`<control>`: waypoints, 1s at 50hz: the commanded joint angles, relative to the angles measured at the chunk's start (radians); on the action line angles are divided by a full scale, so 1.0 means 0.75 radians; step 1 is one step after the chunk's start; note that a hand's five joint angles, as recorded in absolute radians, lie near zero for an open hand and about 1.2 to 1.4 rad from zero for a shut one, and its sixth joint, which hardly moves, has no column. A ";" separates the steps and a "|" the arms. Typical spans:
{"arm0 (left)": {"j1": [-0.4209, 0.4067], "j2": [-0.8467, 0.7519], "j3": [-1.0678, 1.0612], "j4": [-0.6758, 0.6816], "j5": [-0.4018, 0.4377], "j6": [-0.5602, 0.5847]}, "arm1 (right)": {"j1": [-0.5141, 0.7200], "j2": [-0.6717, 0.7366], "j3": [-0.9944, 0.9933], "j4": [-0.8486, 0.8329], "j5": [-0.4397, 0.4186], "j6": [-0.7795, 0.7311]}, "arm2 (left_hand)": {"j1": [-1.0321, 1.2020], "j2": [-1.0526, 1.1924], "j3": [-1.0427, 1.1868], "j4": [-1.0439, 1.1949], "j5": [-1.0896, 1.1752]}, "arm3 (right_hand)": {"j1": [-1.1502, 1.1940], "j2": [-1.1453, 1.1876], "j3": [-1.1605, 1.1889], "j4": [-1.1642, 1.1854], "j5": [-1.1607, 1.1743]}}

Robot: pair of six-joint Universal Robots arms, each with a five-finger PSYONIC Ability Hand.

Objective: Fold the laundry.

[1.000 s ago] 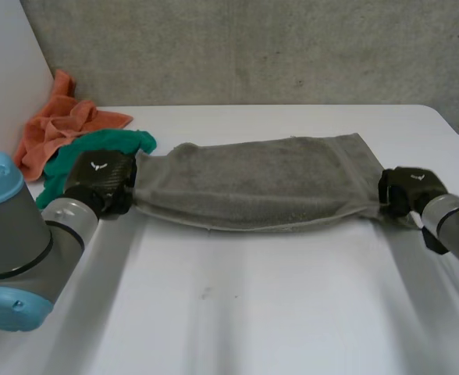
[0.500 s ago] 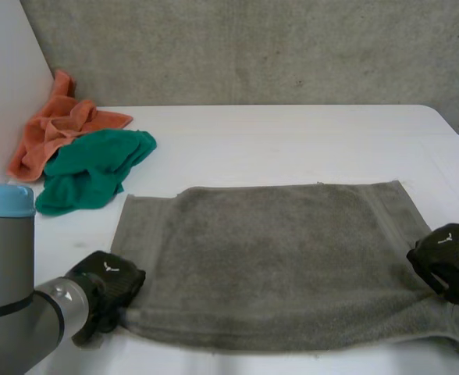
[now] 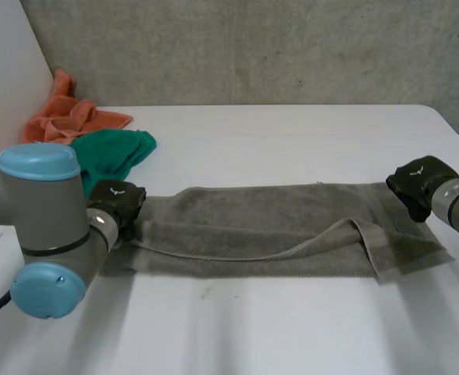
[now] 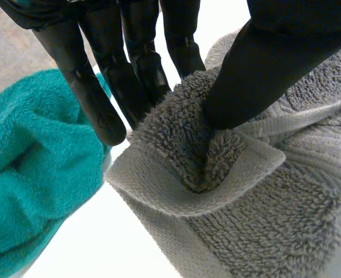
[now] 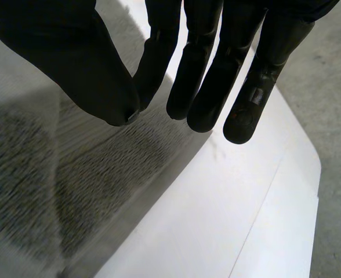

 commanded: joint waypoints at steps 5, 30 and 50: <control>-0.034 -0.054 0.091 0.004 0.000 0.002 | 0.001 0.033 -0.077 0.017 0.000 0.160 | 0.379 0.264 0.267 0.258 0.299 | -0.297 -0.517 -0.545 -0.554 -0.533; -0.057 -0.036 0.007 0.001 0.002 0.002 | 0.138 0.017 0.314 -0.323 0.012 0.845 | 0.379 0.264 0.267 0.258 0.299 | -0.518 -0.738 -0.766 -0.775 -0.754; -0.044 0.030 -0.036 0.001 0.009 0.002 | 0.087 -0.026 0.359 -0.382 0.133 0.620 | 0.379 0.264 0.267 0.258 0.299 | -0.013 -0.233 -0.261 -0.270 -0.250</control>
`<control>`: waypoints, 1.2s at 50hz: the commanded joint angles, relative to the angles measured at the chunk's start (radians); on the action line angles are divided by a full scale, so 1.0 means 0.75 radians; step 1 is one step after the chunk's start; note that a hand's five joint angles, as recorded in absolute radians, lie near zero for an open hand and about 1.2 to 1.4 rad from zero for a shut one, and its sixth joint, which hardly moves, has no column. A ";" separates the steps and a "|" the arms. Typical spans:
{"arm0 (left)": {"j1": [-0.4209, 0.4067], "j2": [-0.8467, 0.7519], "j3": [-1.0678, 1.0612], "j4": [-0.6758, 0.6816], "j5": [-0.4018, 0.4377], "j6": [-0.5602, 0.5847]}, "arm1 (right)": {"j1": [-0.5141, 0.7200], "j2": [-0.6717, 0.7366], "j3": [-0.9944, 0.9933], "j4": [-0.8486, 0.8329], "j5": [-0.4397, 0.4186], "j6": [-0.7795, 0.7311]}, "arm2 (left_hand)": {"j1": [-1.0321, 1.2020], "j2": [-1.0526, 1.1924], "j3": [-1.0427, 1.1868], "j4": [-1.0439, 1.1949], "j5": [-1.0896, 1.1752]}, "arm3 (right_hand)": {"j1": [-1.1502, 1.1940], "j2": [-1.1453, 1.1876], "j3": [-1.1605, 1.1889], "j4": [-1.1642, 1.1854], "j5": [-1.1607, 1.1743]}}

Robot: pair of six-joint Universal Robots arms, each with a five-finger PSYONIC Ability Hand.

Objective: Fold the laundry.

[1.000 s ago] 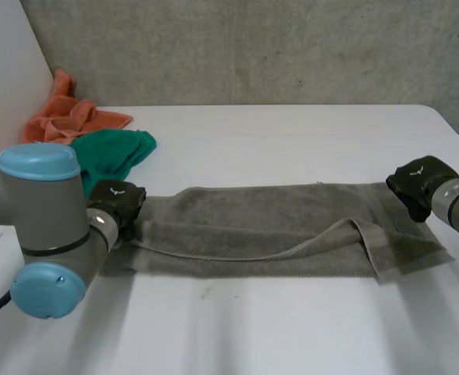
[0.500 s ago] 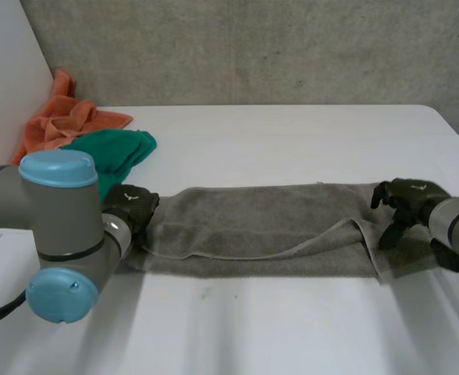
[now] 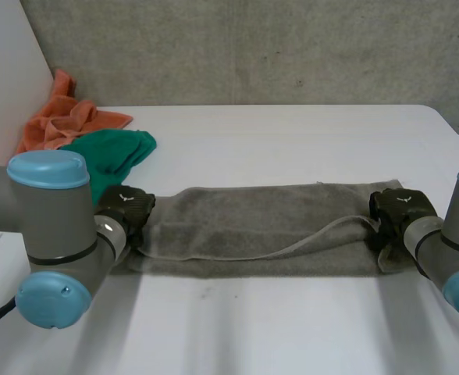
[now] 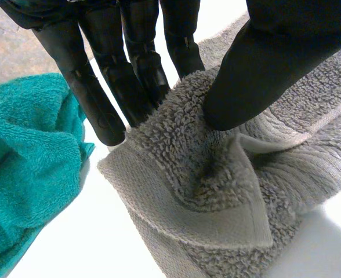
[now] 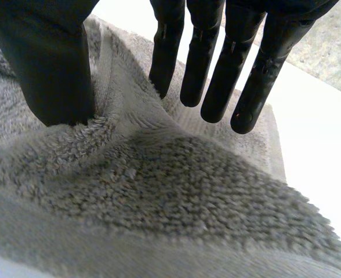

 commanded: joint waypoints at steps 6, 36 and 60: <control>-0.004 0.042 -0.020 -0.002 -0.002 0.000 | -0.057 -0.060 0.032 0.041 -0.041 -0.165 | 0.379 0.264 0.267 0.258 0.299 | 1.015 0.869 0.871 0.871 0.904; -0.035 0.037 0.091 -0.068 0.010 0.023 | -0.089 0.058 -0.444 0.450 -0.146 -1.090 | 0.379 0.264 0.267 0.258 0.299 | 1.015 0.869 0.871 0.871 0.904; -0.033 -0.256 0.426 0.067 -0.137 0.055 | 0.014 0.474 -0.915 0.021 0.038 -1.062 | -1.229 -1.344 -1.341 -1.350 -1.309 | -0.614 -0.760 -0.758 -0.758 -0.725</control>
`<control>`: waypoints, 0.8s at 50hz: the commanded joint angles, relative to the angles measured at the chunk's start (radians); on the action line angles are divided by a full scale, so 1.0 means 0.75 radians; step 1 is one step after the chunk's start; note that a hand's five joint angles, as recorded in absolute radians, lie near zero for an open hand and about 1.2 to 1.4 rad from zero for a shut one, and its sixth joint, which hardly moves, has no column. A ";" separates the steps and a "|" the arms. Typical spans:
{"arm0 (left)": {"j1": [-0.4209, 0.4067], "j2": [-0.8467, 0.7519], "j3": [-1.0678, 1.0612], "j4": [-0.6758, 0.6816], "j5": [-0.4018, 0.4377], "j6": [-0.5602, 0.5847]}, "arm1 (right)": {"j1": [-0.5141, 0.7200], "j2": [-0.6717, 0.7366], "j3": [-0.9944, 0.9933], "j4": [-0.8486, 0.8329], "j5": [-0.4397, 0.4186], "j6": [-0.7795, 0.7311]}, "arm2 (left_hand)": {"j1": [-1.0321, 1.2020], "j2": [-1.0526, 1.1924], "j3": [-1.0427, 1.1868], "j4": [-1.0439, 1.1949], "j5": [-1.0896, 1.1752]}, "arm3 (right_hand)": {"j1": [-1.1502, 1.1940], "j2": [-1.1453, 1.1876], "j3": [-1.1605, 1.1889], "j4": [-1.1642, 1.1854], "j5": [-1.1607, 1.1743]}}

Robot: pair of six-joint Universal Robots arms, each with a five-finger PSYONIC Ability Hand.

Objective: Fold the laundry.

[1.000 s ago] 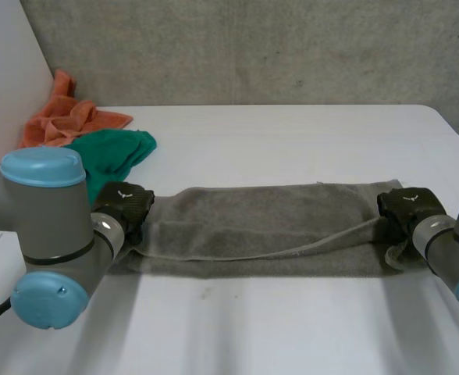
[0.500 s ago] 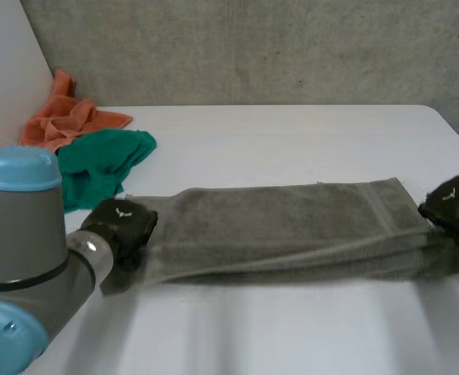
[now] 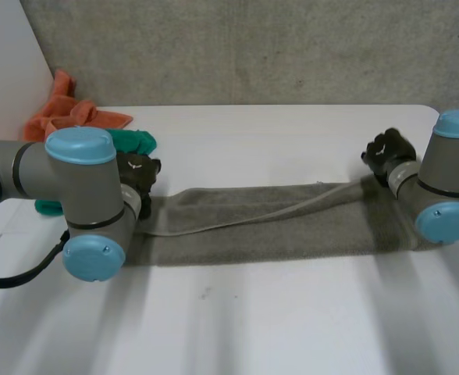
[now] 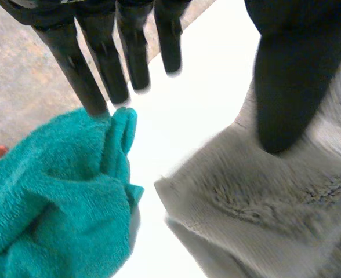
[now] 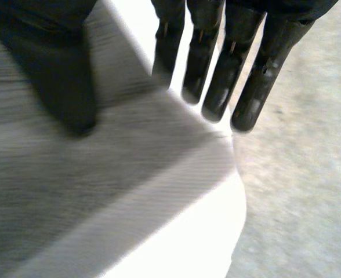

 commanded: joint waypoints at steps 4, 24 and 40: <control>-0.009 0.089 -0.026 0.037 -0.032 -0.014 | -0.005 -0.055 -0.062 -0.155 0.121 0.124 | -0.342 -0.466 -0.505 -0.490 -0.487 | -0.918 -1.116 -1.149 -1.154 -1.149; -0.007 0.460 -0.497 0.031 0.281 0.003 | -0.165 -0.469 0.419 0.366 -0.198 0.549 | -0.342 -0.466 -0.505 -0.490 -0.487 | -0.918 -1.116 -1.149 -1.154 -1.149; 0.087 0.067 -0.254 0.231 0.287 0.115 | -0.202 -0.479 0.689 0.182 -0.235 0.547 | -0.319 -0.443 -0.482 -0.467 -0.464 | -0.918 -1.116 -1.149 -1.154 -1.149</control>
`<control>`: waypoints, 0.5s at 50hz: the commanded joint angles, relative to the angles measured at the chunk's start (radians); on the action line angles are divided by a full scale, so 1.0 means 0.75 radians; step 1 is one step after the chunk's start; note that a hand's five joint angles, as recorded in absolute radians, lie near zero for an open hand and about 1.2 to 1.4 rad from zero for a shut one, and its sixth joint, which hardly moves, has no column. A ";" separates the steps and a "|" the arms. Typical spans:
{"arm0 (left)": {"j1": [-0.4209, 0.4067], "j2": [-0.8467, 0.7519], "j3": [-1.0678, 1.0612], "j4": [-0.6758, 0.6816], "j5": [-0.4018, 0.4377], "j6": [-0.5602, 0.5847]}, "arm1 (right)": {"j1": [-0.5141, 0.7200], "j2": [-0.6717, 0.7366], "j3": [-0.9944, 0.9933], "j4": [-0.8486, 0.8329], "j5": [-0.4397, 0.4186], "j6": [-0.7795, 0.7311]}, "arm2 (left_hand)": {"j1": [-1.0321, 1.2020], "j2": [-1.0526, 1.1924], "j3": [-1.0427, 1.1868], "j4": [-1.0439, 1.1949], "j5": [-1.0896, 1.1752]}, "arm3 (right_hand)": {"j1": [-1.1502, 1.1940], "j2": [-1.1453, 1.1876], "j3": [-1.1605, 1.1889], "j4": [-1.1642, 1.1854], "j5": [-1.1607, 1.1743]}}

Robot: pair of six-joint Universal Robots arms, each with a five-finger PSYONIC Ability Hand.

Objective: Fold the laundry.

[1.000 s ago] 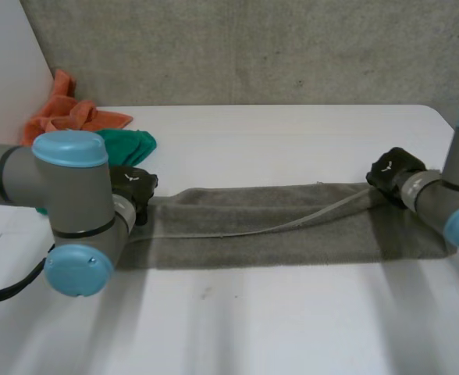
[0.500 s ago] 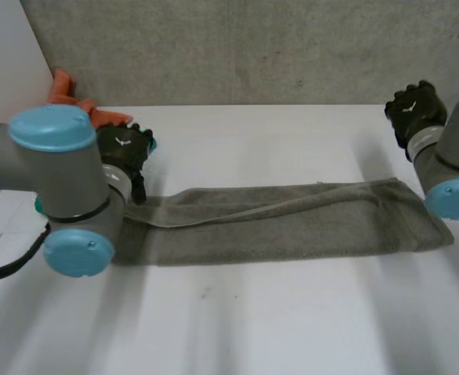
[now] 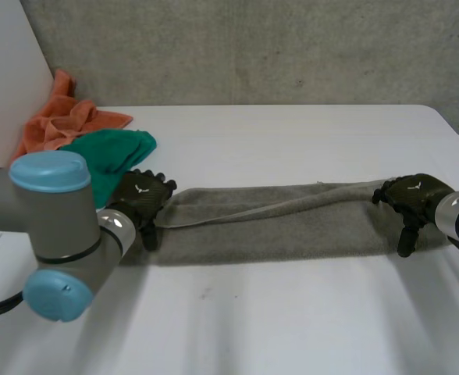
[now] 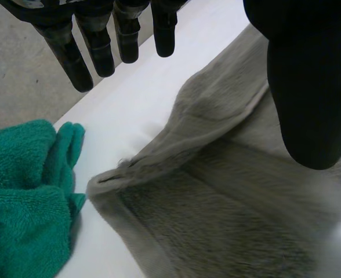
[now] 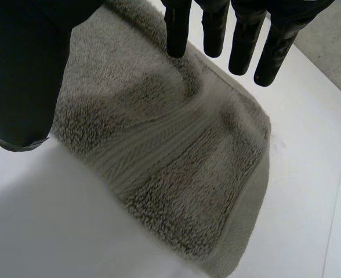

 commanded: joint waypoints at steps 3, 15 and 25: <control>0.061 -0.190 0.241 0.226 0.002 0.124 | 0.000 -0.004 0.120 -0.156 0.016 0.000 | 0.022 0.019 -0.001 0.011 -0.004 | -0.037 -0.067 -0.052 -0.078 -0.089; 0.092 -0.360 0.554 0.316 -0.049 0.128 | -0.051 -0.178 0.300 -0.352 0.002 0.031 | 0.022 0.019 -0.001 0.011 -0.004 | -0.037 -0.067 -0.052 -0.078 -0.089; 0.049 -0.096 0.213 0.314 -0.035 0.120 | -0.139 -0.196 0.368 -0.362 -0.099 0.010 | -0.010 -0.012 -0.032 -0.021 -0.035 | 0.059 0.029 0.044 0.018 0.007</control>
